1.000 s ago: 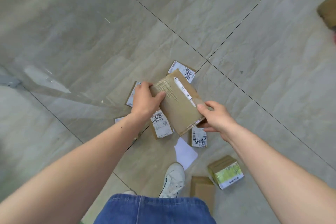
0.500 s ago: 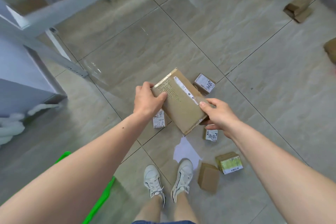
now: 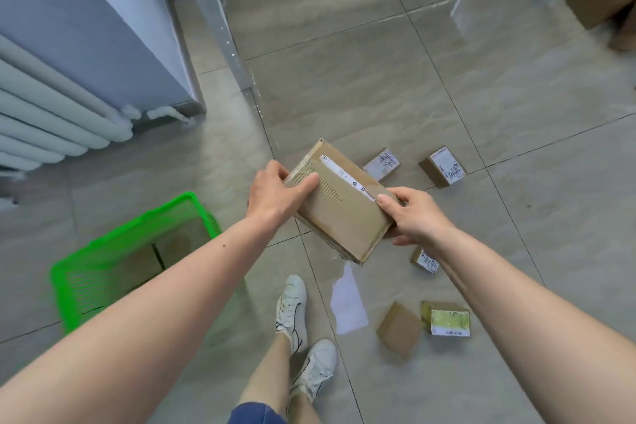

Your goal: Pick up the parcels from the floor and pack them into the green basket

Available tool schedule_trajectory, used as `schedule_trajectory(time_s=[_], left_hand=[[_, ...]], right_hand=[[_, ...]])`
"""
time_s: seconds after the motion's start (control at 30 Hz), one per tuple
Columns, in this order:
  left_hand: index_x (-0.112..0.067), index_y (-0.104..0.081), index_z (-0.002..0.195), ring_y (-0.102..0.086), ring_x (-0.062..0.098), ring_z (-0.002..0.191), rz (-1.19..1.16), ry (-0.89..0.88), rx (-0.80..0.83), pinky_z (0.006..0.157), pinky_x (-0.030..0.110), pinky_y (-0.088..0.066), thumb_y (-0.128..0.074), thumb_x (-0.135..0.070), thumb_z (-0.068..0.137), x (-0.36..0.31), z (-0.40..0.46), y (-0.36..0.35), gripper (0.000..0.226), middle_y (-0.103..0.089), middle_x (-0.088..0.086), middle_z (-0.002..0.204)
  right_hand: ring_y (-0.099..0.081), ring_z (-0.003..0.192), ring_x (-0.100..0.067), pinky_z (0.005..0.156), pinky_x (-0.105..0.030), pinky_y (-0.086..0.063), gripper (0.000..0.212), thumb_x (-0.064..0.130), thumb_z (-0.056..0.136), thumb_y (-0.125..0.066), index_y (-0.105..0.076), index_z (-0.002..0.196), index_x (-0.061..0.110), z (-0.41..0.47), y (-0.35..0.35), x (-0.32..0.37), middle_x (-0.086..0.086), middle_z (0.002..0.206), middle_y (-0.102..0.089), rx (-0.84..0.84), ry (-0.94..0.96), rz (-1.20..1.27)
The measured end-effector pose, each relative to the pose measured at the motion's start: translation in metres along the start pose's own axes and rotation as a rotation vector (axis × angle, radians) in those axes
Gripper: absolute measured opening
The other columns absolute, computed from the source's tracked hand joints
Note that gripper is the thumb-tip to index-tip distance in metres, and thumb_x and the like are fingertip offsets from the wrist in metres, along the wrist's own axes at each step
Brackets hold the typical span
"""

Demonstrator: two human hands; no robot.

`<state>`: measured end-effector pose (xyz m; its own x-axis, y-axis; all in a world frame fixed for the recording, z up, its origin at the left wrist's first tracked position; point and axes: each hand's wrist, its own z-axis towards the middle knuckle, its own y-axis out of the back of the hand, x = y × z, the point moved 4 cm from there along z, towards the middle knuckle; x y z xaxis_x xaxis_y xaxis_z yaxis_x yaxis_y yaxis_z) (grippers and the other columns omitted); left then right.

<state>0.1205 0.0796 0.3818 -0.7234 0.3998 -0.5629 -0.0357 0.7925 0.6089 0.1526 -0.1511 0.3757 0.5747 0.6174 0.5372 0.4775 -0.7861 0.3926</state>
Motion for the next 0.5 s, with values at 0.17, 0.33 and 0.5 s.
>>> schedule_trajectory(time_s=[0.17,0.33,0.5], left_hand=[[-0.011,-0.050,0.104,-0.055,0.025,0.098,-0.073,0.147,-0.092,0.080,0.035,-0.043,-0.073,-0.060,0.069,0.078,-0.031,0.048,0.065,-0.059,0.001,0.101],[-0.016,-0.055,0.113,-0.058,0.027,0.111,-0.181,0.216,-0.161,0.093,0.037,-0.046,-0.074,-0.059,0.068,0.158,-0.051,0.094,0.065,-0.064,0.003,0.115],[-0.019,-0.065,0.099,-0.060,0.025,0.097,-0.276,0.269,-0.188,0.080,0.034,-0.046,-0.070,-0.051,0.078,0.235,-0.070,0.140,0.039,-0.068,0.001,0.099]], right_hand=[[-0.073,0.084,-0.034,0.066,-0.039,-0.061,0.023,0.037,0.091,-0.060,-0.065,0.110,0.025,-0.027,-0.068,0.024,-0.007,0.110,-0.068,0.027,0.107,-0.126],[-0.066,0.102,-0.029,0.086,-0.047,-0.058,0.068,0.055,0.075,-0.070,-0.052,0.132,0.022,-0.050,-0.142,0.042,-0.004,0.123,-0.058,0.002,0.163,-0.222],[-0.065,0.108,-0.025,0.089,-0.048,-0.055,0.092,0.071,0.043,-0.069,-0.057,0.118,0.019,-0.075,-0.225,0.051,-0.005,0.110,-0.070,0.034,0.191,-0.249]])
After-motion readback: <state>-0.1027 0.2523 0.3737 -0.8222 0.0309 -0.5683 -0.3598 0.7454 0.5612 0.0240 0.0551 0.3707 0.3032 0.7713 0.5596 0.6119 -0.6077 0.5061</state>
